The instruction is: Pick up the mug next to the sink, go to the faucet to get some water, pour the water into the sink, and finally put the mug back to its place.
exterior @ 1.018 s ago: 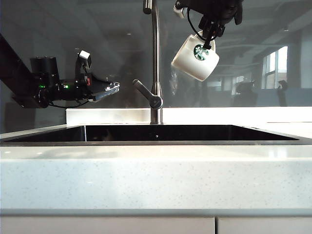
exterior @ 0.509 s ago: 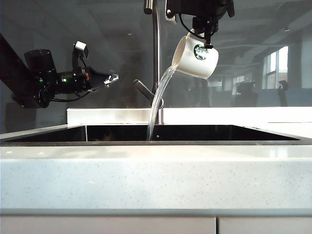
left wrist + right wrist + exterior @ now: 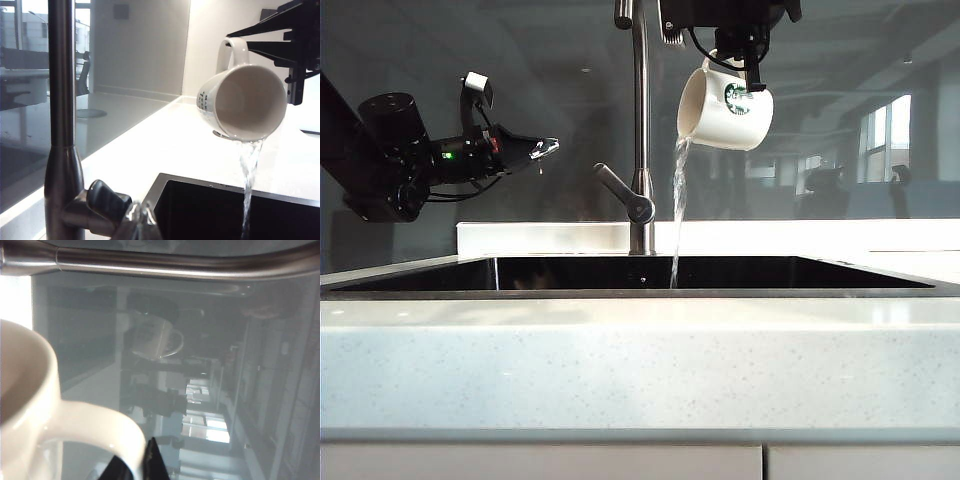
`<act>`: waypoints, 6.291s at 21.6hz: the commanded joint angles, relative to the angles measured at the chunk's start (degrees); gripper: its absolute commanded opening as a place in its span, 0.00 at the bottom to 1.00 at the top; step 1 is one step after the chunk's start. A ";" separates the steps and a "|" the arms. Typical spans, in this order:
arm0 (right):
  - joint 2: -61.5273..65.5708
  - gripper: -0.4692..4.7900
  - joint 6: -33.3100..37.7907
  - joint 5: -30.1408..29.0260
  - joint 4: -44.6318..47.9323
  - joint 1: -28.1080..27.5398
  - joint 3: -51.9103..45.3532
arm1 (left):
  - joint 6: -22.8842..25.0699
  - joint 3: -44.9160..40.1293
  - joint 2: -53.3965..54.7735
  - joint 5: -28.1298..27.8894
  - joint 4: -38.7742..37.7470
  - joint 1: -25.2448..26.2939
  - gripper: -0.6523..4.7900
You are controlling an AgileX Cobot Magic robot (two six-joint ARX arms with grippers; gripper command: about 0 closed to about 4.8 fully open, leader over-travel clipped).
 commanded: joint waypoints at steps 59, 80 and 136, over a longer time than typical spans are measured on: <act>-17.31 0.08 81.55 -17.35 31.63 -26.71 -44.22 | -2.01 0.17 -0.50 -2.80 0.74 -0.94 0.11; -9.07 0.08 87.12 -19.10 55.34 -34.56 -61.75 | -1.92 0.15 -0.48 -3.98 0.66 -1.29 0.11; -13.77 0.39 85.66 -12.59 54.55 -31.85 -67.49 | -1.97 0.15 -0.50 -3.93 0.72 -1.29 0.12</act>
